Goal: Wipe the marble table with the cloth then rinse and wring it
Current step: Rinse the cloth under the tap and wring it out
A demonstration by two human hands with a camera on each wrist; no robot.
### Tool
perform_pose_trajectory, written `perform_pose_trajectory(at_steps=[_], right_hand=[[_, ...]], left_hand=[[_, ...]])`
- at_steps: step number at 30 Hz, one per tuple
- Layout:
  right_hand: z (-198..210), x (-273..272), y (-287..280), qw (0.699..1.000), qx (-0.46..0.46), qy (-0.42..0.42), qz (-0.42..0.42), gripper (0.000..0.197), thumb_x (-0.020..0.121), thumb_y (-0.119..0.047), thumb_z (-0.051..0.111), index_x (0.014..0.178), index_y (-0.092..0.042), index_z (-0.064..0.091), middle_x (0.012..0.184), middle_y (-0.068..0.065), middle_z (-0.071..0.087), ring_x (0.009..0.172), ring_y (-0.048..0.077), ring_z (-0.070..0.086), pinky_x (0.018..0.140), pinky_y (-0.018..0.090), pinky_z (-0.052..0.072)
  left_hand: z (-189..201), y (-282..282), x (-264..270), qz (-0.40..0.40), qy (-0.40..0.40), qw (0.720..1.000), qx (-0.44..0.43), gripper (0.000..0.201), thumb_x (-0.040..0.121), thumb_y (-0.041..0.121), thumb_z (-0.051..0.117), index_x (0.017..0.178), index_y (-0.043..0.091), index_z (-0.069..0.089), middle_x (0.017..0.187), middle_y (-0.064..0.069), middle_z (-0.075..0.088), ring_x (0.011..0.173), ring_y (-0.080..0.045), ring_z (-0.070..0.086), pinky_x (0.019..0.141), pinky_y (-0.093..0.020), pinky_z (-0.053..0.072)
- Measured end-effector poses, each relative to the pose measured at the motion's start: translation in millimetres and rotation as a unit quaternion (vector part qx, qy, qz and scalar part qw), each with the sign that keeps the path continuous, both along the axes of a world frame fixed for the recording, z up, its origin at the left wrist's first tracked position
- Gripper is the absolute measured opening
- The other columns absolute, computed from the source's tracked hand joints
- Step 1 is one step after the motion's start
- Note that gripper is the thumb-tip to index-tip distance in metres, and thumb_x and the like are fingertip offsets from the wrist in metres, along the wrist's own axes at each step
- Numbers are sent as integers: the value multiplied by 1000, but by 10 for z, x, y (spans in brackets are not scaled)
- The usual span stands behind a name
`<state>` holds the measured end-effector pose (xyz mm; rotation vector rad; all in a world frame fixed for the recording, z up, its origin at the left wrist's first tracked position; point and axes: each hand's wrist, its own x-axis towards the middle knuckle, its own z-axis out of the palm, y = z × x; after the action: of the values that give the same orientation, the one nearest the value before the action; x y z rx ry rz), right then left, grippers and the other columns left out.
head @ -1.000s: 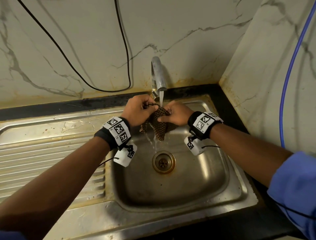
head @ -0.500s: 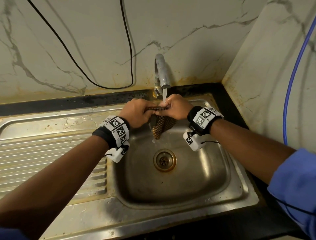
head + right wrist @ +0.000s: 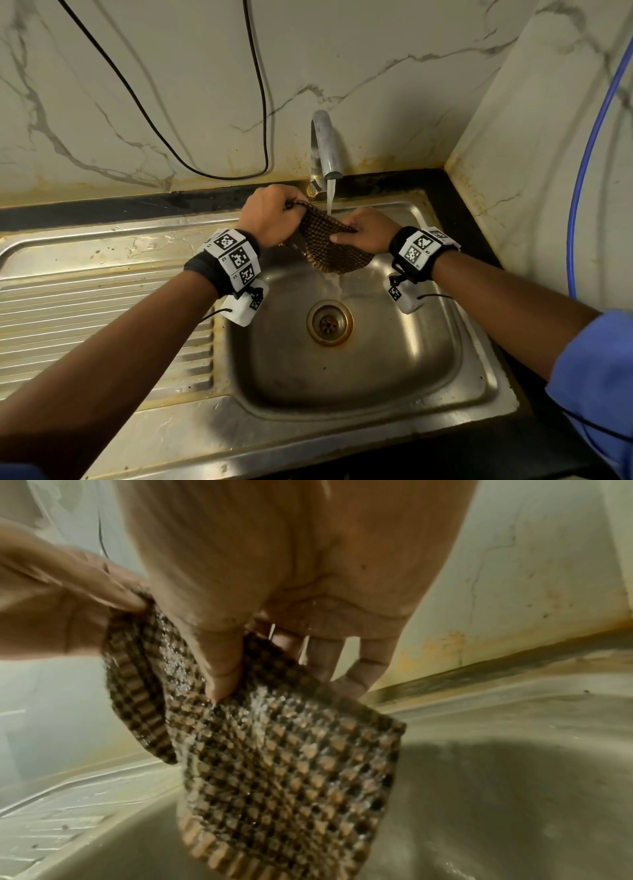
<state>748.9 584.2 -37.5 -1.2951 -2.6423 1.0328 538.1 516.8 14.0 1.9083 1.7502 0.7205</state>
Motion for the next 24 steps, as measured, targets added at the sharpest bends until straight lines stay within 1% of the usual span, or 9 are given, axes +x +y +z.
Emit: perform_pose_trajectory(at_steps=[3,5,7,9,12,14,18,22,24], right_hand=[[94,-91,-48,999,-13,30,10,12,93,-34,59,84,-29,65,87,-9,67,83,9,64,76,29,50],[177,-152,-44,999,8,44,16,18,92,-31,61,75,-33,61,78,-13,62,76,5,60,72,26,46],[242,-222,-8,999,23,44,9,14,90,-31,64,77,-28,66,75,-13,60,74,5,59,72,27,47],[304,-299,16,998,41,34,31,14,88,-31,67,91,-20,74,78,-11,63,77,9,61,77,31,49],[363,-377,18,996,63,30,57,17,85,-29,70,95,-16,75,82,-3,70,79,13,64,80,32,50],[394,-364,35,995,79,27,58,19,84,-31,72,95,-16,76,81,-7,68,79,12,63,79,30,49],[392,-244,82,996,67,35,38,23,80,-33,76,94,-15,77,81,-11,65,80,10,63,72,21,46],[389,-100,122,998,40,3,44,9,81,-34,75,82,-26,70,79,-13,65,77,2,61,65,19,46],[399,-40,145,999,17,-18,33,8,81,-31,75,81,-27,68,78,-13,65,76,0,61,65,19,46]], left_hand=[[-59,-11,-77,24,13,999,-22,18,88,14,53,92,22,69,91,5,66,90,-16,61,80,-32,51],[-89,-23,-105,2,13,999,-50,22,86,9,55,99,22,67,96,5,67,93,-14,62,84,-32,53],[-118,-51,-73,-40,22,996,-76,31,85,7,59,112,21,63,103,5,66,97,-11,61,84,-27,51],[-138,-68,-4,-67,33,994,-74,36,84,12,64,119,21,61,107,5,64,98,-11,59,81,-23,46],[-184,-50,78,-68,40,996,-51,25,85,23,66,109,23,64,100,4,67,93,-15,62,80,-28,48],[-209,-25,92,-61,41,996,-55,18,88,25,64,105,24,66,95,6,66,92,-16,63,78,-28,48],[-239,4,47,-51,67,995,-56,23,91,16,57,110,24,69,102,4,70,93,-14,62,78,-25,46],[-227,-17,-8,-47,74,995,-52,26,92,13,52,110,22,68,104,1,70,96,-17,62,81,-27,48],[-234,-36,-21,-46,79,994,-63,25,92,10,51,108,19,68,103,-1,68,95,-18,61,78,-26,46]])
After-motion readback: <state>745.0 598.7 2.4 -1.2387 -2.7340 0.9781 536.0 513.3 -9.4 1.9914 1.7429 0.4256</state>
